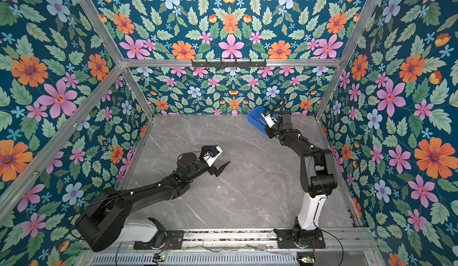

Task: Put the screwdriver in the bin
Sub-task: 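Carry the screwdriver with the right gripper over the blue bin and lower it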

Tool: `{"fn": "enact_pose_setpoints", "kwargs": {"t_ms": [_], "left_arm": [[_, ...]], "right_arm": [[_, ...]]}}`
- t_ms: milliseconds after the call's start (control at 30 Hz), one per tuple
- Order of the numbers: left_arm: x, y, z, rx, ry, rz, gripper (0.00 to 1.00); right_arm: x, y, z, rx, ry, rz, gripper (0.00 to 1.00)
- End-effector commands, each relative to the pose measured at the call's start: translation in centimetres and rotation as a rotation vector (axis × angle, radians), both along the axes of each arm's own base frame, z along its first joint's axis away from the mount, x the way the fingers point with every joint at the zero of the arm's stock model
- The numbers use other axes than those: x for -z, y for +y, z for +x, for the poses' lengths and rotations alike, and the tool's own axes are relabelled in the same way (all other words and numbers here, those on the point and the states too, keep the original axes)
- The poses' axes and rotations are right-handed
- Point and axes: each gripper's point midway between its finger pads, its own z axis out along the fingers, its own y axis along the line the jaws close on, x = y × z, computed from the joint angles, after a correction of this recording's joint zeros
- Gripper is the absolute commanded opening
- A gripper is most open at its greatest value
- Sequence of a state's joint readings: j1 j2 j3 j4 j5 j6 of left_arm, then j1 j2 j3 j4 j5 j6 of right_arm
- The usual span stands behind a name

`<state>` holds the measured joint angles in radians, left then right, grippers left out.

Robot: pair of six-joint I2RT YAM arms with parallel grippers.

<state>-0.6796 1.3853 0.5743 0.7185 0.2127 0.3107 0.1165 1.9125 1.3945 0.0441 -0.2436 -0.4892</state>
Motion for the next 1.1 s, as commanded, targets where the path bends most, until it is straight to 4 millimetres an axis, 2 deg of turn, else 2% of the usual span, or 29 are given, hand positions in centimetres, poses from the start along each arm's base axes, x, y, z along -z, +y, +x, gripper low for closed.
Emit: {"fn": "enact_pose_setpoints", "kwargs": {"t_ms": [0,233,467,700,1067], "left_arm": [[-1.4,-0.4,1.8,-0.065,-0.013,-0.067,1.0],[-1.1,-1.6,3.5,-0.091,-0.01,-0.096,1.0],[0.0,-2.5,3.5,-0.068,0.009,-0.08,1.0],[1.1,-3.0,3.0,-0.048,0.017,-0.055,1.0],[1.5,-3.8,2.5,-0.015,0.019,-0.051,1.0]], "right_arm": [[-1.0,0.5,2.7,-0.018,-0.062,0.015,0.0],[-0.5,0.9,7.1,-0.018,-0.072,0.035,0.0],[1.9,1.1,9.5,-0.021,-0.042,0.055,0.0],[4.4,1.5,10.7,-0.051,0.002,0.06,0.0],[8.9,0.3,11.0,-0.041,0.082,-0.01,0.04]]}}
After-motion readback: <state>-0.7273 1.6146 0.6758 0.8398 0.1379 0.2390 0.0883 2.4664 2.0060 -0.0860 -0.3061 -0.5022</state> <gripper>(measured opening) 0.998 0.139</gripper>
